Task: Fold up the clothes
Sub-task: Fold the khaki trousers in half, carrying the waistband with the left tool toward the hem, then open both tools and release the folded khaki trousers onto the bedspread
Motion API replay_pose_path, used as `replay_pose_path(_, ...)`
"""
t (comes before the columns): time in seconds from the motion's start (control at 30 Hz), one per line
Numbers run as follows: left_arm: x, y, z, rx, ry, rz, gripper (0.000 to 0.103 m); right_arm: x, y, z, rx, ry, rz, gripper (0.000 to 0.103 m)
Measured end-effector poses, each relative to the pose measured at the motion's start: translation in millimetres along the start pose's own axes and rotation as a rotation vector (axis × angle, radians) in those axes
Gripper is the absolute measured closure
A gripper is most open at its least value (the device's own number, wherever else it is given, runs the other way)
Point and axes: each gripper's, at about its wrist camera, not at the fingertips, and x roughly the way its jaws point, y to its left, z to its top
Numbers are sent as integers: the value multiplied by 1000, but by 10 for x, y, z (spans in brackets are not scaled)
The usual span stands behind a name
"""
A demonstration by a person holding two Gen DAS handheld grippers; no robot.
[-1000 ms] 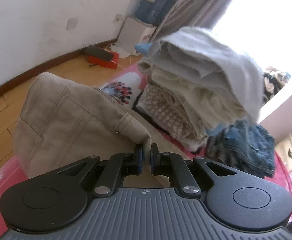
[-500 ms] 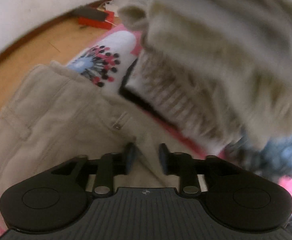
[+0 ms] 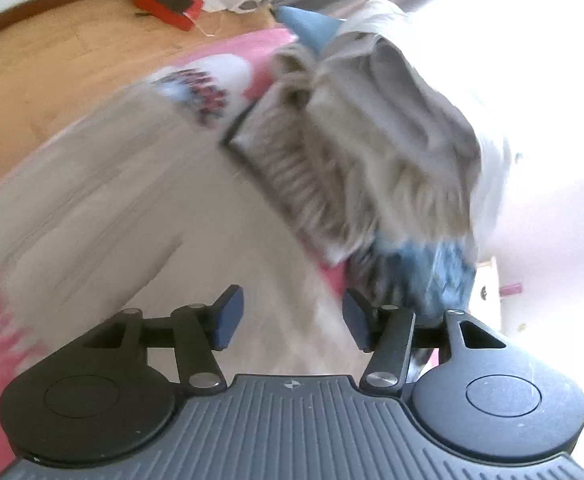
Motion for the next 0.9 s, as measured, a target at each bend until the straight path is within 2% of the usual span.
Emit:
replay_pose_path(0.13, -287, 438, -483, -76, -17, 113, 47, 153, -541, -487, 115, 10, 18, 39)
replay_pose_path(0.23, -292, 788, -703, -187, -68, 158, 46, 260, -781, -597, 125, -81, 38, 37)
replay_pose_path(0.33, -250, 954, -775, -259, -137, 137, 46, 374, -916, -558, 168, -173, 157, 37)
replay_pose_path(0.5, -111, 1184, -732, -419, -250, 33, 43, 509, -880, -421, 194, -297, 255, 39)
replay_pose_path(0.63, 32, 1052, -642, -391, -289, 28, 44, 529, -846, -337, 185, -379, 273, 41)
replay_pose_path(0.67, 46, 1011, -635, -369, -292, 33, 44, 566, -860, -317, 187, -385, 255, 51)
replay_pose_path(0.77, 130, 960, -586, -315, -292, 56, 48, 635, -856, -282, 200, -404, 226, 67)
replay_pose_path(0.8, 164, 919, -570, -298, -295, 74, 53, 640, -827, -273, 192, -409, 207, 78)
replay_pose_path(0.87, 192, 833, -567, -258, -304, 121, 59, 646, -718, -253, 150, -420, 150, 88)
replay_pose_path(0.9, 206, 790, -566, -238, -308, 144, 66, 619, -672, -247, 132, -425, 143, 93)
